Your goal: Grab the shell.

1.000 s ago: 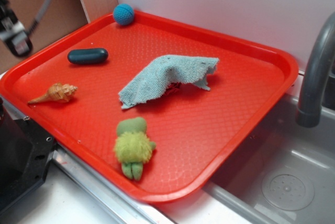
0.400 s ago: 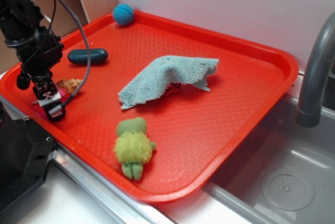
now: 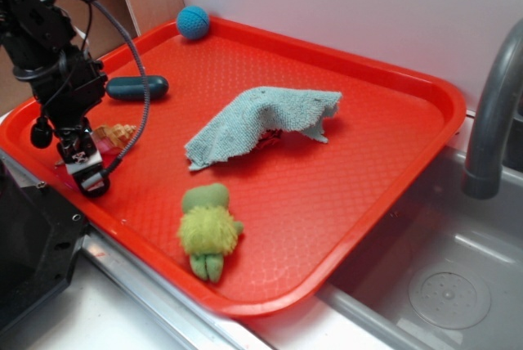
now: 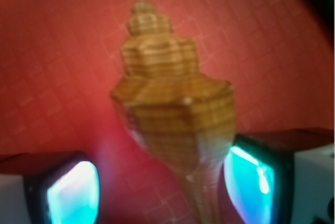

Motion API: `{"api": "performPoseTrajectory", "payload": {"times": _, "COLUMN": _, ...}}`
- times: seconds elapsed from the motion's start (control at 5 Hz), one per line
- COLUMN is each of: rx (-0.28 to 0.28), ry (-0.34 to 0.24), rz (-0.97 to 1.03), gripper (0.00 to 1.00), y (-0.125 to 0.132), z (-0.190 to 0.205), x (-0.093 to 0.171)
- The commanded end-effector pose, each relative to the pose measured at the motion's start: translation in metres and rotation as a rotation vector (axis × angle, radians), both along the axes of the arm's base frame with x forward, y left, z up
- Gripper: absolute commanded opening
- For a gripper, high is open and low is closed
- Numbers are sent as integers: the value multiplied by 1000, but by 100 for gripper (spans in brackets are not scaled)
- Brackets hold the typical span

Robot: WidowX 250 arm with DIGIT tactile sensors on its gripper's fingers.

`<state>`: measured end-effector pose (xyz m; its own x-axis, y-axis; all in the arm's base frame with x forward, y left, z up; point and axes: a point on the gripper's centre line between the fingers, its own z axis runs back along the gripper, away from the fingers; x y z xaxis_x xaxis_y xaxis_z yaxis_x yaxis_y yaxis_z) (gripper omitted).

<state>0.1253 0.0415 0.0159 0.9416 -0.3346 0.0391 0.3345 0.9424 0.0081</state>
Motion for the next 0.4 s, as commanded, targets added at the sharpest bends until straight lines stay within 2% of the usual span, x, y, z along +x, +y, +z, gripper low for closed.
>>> {"api": "performPoseTrajectory", "payload": {"times": 0.0, "rx": 19, "ry": -11, "rz": -22, "gripper": 100, "y": 7, "z": 13, "x": 45}}
{"api": "performPoseTrajectory", "payload": {"times": 0.2, "rx": 37, "ry": 8, "rz": -40, "gripper": 100, "y": 3, "z": 9, "x": 62}}
